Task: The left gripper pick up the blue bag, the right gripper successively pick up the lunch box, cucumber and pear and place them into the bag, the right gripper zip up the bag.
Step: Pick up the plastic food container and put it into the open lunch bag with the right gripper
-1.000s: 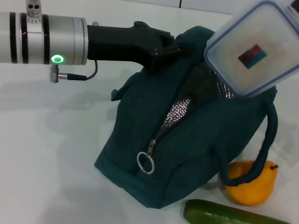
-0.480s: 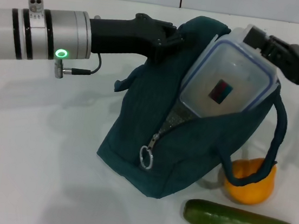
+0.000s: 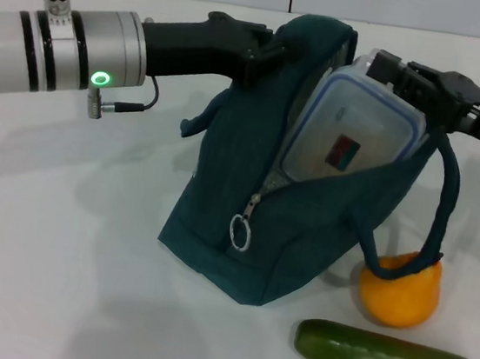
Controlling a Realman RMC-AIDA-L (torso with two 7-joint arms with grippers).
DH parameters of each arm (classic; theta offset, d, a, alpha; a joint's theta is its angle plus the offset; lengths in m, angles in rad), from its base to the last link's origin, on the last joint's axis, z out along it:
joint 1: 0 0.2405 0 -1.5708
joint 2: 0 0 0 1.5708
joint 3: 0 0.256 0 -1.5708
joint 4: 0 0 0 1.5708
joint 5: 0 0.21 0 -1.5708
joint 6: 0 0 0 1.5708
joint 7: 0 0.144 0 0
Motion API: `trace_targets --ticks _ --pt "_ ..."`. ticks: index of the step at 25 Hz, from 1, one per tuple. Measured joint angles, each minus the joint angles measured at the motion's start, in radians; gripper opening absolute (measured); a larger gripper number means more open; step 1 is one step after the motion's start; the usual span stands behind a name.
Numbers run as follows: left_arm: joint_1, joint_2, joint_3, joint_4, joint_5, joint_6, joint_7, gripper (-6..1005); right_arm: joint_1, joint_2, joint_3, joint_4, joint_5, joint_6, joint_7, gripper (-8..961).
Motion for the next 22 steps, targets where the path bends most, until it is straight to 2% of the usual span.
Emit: trace_targets --ticks 11,14,15,19,20,22 --pt "0.018 0.0 0.0 -0.009 -0.056 -0.01 0.044 110 0.017 -0.005 0.01 -0.045 -0.002 0.002 0.001 201" --pt "0.017 0.001 -0.005 -0.028 -0.058 -0.016 0.065 110 -0.023 -0.029 0.011 -0.139 -0.022 -0.001 -0.002 320" --pt "0.016 0.001 -0.006 -0.035 -0.058 -0.02 0.073 110 -0.043 -0.044 0.01 -0.19 -0.042 -0.014 0.008 360" --pt "0.029 0.003 -0.007 -0.043 -0.059 -0.034 0.079 111 -0.09 -0.082 0.012 -0.372 -0.166 -0.091 0.102 495" --pt "0.034 0.003 -0.005 -0.043 -0.059 -0.035 0.079 111 -0.099 -0.089 0.015 -0.43 -0.212 -0.118 0.14 527" --pt "0.038 0.003 -0.003 -0.045 -0.059 -0.035 0.08 110 -0.114 -0.09 0.03 -0.532 -0.277 -0.174 0.179 590"
